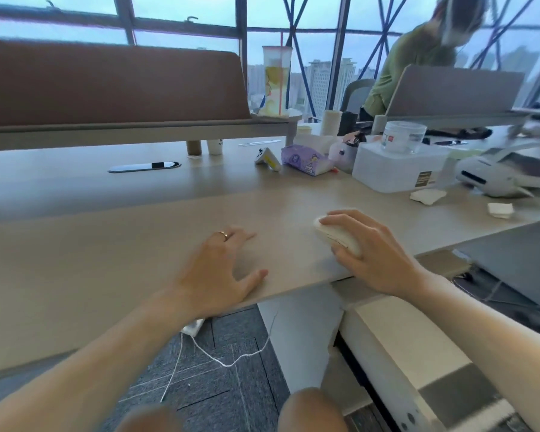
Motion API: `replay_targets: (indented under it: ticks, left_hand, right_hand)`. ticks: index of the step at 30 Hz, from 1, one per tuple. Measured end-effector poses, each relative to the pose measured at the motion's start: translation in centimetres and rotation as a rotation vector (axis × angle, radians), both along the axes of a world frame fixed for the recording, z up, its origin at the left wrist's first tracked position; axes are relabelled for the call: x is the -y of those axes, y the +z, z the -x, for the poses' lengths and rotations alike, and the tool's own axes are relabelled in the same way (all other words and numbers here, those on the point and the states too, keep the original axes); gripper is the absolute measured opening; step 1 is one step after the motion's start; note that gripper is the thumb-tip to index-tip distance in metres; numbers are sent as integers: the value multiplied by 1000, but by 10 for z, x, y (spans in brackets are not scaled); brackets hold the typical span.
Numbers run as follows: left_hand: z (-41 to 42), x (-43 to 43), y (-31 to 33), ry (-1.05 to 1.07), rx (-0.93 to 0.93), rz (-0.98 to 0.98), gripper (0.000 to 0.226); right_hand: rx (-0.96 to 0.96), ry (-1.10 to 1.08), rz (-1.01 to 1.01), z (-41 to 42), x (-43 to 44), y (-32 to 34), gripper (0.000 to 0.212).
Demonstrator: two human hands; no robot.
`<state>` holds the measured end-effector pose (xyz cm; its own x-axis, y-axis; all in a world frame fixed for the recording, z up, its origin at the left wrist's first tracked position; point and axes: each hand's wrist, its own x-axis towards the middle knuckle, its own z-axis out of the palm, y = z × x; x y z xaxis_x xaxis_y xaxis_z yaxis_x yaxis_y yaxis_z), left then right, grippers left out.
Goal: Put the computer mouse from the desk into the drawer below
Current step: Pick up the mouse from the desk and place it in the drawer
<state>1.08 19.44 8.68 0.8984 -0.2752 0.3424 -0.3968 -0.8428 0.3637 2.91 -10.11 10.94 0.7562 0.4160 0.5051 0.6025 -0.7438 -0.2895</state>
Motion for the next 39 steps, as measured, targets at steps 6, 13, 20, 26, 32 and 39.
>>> replay_targets:
  ticks: [6, 13, 20, 26, 32, 39]
  left_hand:
    - [35, 98, -25, -434, 186, -91, 44]
    - [45, 182, -70, -413, -84, -124, 91]
    - [19, 212, -103, -244, -65, -262, 128]
    - [18, 215, -117, -251, 96, -213, 126]
    - [20, 213, -120, -263, 127, -211, 122]
    - [21, 213, -119, -248, 132, -229, 120]
  right_hand:
    - [80, -122, -69, 57, 71, -3, 46]
    - [44, -278, -33, 99, 134, -32, 46]
    - [-2, -388, -35, 104, 156, -72, 50]
    - [-134, -398, 15, 95, 161, -98, 51]
    - [-321, -445, 131, 78, 153, -115, 45]
    - [-548, -403, 200, 44, 161, -133, 46]
